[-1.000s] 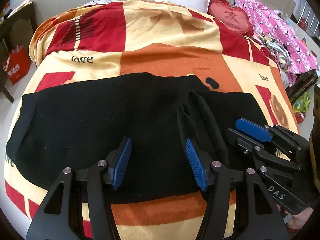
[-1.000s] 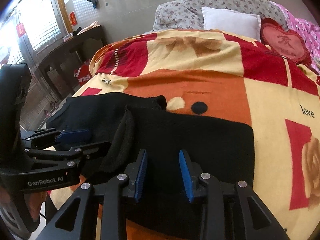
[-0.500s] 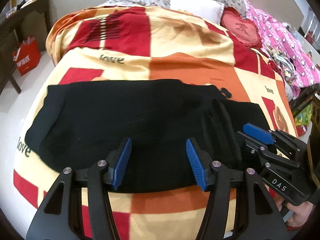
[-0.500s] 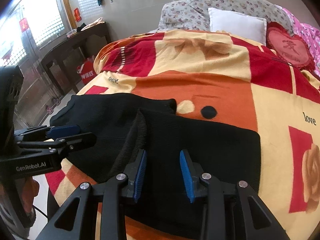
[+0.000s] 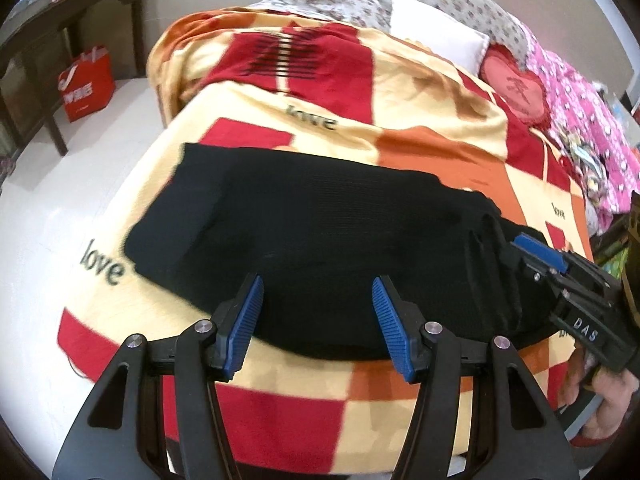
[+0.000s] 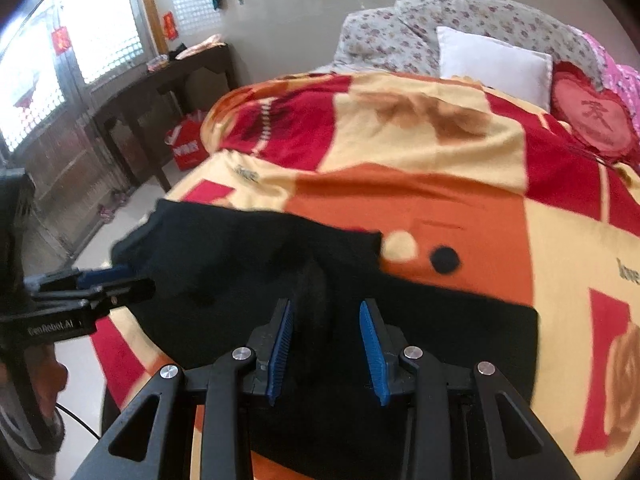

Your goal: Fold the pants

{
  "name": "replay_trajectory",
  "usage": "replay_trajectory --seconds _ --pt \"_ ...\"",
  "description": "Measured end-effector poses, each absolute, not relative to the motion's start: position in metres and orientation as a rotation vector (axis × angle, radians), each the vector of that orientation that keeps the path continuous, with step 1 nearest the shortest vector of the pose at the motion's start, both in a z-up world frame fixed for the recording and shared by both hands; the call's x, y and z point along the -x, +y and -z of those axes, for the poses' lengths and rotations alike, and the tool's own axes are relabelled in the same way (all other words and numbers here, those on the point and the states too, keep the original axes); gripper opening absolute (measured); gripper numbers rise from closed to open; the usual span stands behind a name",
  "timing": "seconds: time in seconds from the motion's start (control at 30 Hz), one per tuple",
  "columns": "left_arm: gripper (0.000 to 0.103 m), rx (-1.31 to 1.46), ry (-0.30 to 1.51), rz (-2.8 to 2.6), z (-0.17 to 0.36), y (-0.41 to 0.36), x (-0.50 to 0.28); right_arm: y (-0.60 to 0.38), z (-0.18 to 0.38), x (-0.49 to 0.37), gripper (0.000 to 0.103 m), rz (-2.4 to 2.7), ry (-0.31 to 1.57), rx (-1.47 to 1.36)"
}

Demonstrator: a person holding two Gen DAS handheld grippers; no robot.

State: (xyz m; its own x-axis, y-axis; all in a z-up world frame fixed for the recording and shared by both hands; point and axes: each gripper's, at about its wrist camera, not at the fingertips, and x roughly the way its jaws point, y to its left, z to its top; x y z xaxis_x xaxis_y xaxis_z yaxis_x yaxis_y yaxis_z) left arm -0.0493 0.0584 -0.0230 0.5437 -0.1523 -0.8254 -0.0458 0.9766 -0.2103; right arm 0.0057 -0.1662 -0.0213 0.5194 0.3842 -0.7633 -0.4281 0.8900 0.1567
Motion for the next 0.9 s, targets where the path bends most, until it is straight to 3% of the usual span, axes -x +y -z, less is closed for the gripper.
replay_trajectory --seconds 0.07,0.27,0.5,0.9 --pt "0.062 0.255 0.986 0.045 0.022 0.073 0.055 -0.153 0.020 -0.013 0.042 -0.544 0.902 0.032" --pt "0.064 0.351 1.000 -0.029 0.035 0.109 0.066 -0.099 0.024 -0.045 0.046 -0.682 0.936 0.062" --pt "0.064 0.517 1.010 -0.078 0.051 0.138 0.066 -0.033 0.035 -0.076 0.047 -0.767 0.936 0.179" --pt "0.075 0.547 0.954 -0.053 0.054 0.136 0.047 0.038 0.077 -0.108 0.048 -0.880 1.024 0.304"
